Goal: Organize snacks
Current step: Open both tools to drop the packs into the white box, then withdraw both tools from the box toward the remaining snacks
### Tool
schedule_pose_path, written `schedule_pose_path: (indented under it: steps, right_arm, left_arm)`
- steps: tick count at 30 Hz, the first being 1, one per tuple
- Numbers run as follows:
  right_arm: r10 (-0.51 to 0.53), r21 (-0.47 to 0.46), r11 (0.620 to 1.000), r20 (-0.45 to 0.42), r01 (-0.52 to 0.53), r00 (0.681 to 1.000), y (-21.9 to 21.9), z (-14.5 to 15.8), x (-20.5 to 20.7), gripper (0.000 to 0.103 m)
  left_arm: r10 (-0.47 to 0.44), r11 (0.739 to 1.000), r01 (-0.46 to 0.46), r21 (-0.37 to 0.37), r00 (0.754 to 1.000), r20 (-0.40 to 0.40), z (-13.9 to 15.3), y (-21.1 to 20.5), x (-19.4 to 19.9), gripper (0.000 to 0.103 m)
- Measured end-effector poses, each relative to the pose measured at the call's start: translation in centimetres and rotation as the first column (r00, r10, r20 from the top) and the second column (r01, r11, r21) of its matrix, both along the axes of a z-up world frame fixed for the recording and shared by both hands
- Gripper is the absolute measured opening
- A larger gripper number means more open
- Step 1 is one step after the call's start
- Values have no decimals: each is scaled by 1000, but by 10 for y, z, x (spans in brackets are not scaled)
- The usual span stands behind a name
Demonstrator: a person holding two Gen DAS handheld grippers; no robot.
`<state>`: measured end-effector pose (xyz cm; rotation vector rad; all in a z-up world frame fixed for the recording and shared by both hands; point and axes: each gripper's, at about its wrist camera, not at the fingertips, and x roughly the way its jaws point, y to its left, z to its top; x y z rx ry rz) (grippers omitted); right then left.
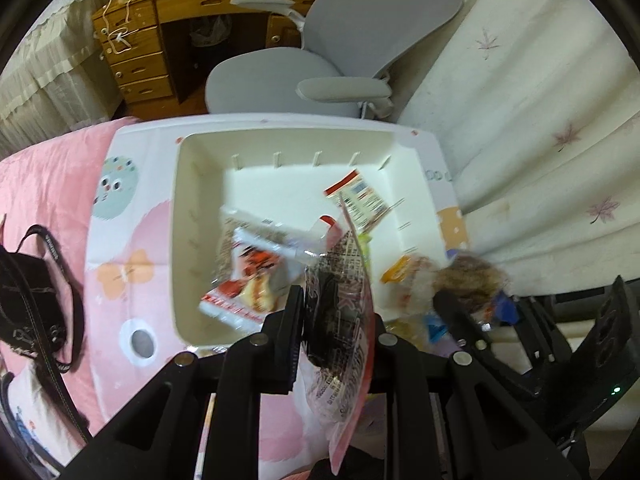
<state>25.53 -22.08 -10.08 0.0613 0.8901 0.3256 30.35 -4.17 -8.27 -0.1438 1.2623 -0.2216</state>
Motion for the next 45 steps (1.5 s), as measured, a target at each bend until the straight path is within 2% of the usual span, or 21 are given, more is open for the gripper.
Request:
schedule_pose_path:
  steps: [1, 3, 5, 8, 15, 24, 27, 33, 36, 45]
  right_arm:
    - [-2, 4, 1000, -2, 2, 1000, -3, -2, 2, 48]
    - [-8, 7, 1000, -16, 8, 1000, -8, -4, 6, 49]
    - [-13, 7, 1000, -34, 13, 999, -13, -9, 9, 51]
    - [-19, 19, 1000, -52, 20, 998, -19, -13, 9, 55]
    - [-57, 49, 997, -86, 61, 995, -29, -16, 2, 60]
    - [-139, 86, 985, -124, 150, 982, -30, -8, -36, 65]
    - [-162, 75, 982, -132, 173, 978, -25, -5, -56, 65]
    - [-220, 64, 971, -153, 232, 963, -13, -4, -108, 65]
    - [-245, 50, 965, -171, 257, 954, -8, -7, -134, 65]
    - [-338, 14, 937, -217, 350, 916, -5, -18, -204, 65]
  left_arm:
    - [-7, 1000, 7, -9, 1000, 3, 0, -6, 2, 18]
    - [-18, 1000, 18, -11, 1000, 0, -3, -13, 4, 26]
    - [-18, 1000, 18, 0, 1000, 1, -4, -20, 5, 38]
    - [-16, 1000, 16, 16, 1000, 9, -2, -22, 4, 48]
    - [7, 999, -7, 31, 1000, 3, -2, -16, -7, 52]
    - [-2, 1000, 2, -6, 999, 37, -5, 9, -55, 52]
    - [-6, 1000, 7, -20, 998, 58, -3, 23, -79, 57]
    - [-25, 1000, 24, 8, 996, 85, -3, 48, -126, 57]
    - [-33, 999, 33, -5, 996, 80, -8, 59, -150, 58]
    - [-73, 996, 77, -49, 995, 73, -26, 61, -207, 62]
